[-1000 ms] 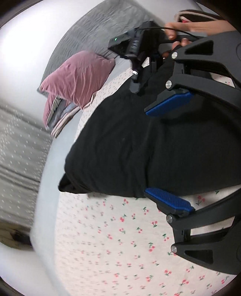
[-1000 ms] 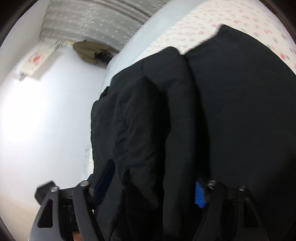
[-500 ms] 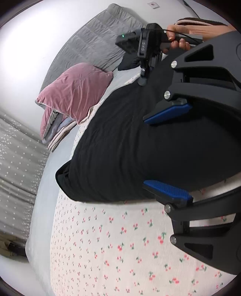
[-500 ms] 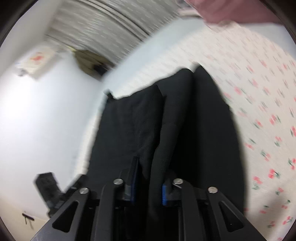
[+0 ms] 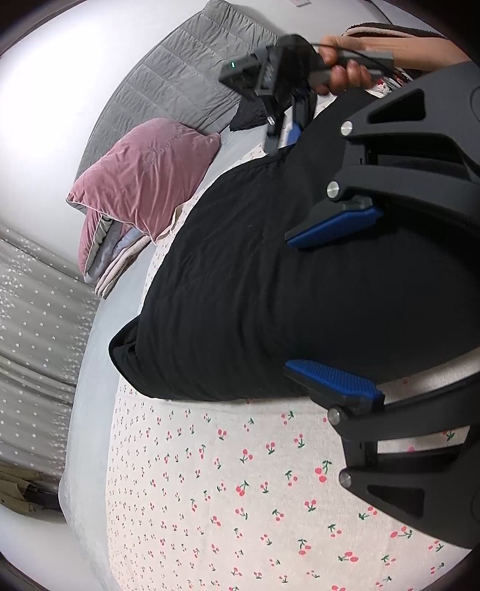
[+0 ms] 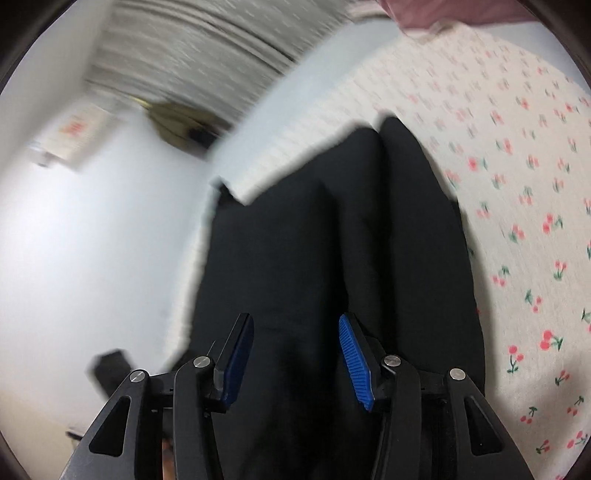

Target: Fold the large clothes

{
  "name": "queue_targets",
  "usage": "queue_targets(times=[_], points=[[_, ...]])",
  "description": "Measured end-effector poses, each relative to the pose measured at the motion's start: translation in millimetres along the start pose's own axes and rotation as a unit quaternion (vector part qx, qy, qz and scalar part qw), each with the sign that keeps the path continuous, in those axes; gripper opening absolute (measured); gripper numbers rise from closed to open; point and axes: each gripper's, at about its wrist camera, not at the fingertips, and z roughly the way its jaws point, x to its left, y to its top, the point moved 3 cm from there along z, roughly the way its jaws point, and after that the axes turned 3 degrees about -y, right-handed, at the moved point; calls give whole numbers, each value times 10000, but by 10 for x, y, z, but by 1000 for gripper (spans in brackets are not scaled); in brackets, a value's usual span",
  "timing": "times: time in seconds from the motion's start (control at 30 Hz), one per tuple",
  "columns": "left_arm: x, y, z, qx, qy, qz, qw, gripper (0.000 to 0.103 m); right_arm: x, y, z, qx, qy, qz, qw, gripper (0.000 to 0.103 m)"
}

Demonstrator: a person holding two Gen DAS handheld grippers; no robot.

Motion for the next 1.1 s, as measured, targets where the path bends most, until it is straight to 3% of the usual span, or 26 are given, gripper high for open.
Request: queue_targets(times=[0.07, 0.1, 0.13, 0.17, 0.27, 0.33, 0.4, 0.47, 0.53, 0.57, 0.63, 0.67, 0.7, 0.83, 1.03, 1.1], points=[[3, 5, -1, 6, 36, 17, 10000, 64, 97, -28, 173, 222, 255, -109, 9994, 47], [-1, 8, -3, -5, 92, 30, 10000, 64, 180, -34, 212, 244, 304, -244, 9989, 36], [1, 16, -13, -6, 125, 36, 9999, 64, 323, -33, 200, 73, 182, -543, 9983, 23], [-3, 34, -27, -31, 112, 26, 9999, 64, 478, -24, 125, -142, 166, -855, 9961, 16], [-43, 103, -146, -307, -367, -110, 9988, 64, 770, 58, -420, -1155, 680, -1224, 9834, 15], [-88, 119, -171, -358, -495, -127, 9981, 64, 722, 140, -646, -1660, 252, -1334, 9767, 15], [-122, 84, -92, -208, -479, -68, 9986, 64, 367, 194, -539, -1416, -187, -1002, 9847, 20], [-157, 19, 46, -31, -310, 58, 9995, 64, -19, 172, -305, -751, -393, -402, 9956, 29], [-205, -13, 105, -78, -65, 268, 9996, 65, -231, 135, -288, -465, -410, 25, 9981, 32], [-217, -10, 109, -95, -35, 278, 9996, 65, -255, 137, -384, -557, -280, 111, 9980, 33], [-195, 3, 107, -82, -62, 177, 9998, 65, -268, 150, -624, -864, -130, 126, 9961, 46], [-188, 4, 104, -85, -61, 149, 9998, 65, -287, 149, -691, -967, -66, 155, 9952, 64], [-184, 0, 103, -98, -49, 141, 9998, 65, -335, 128, -789, -1093, 105, 272, 9936, 73], [-202, -7, 100, -132, 6, 175, 9998, 65, -446, 79, -792, -739, 464, 663, 9940, 74], [-206, -7, 109, -146, 38, 135, 9998, 66, -412, -1, -404, -24, 203, 631, 9978, 75], [-214, -7, 115, -149, 54, 141, 9998, 66, -322, -19, -319, 126, 584, 626, 9963, 75]])
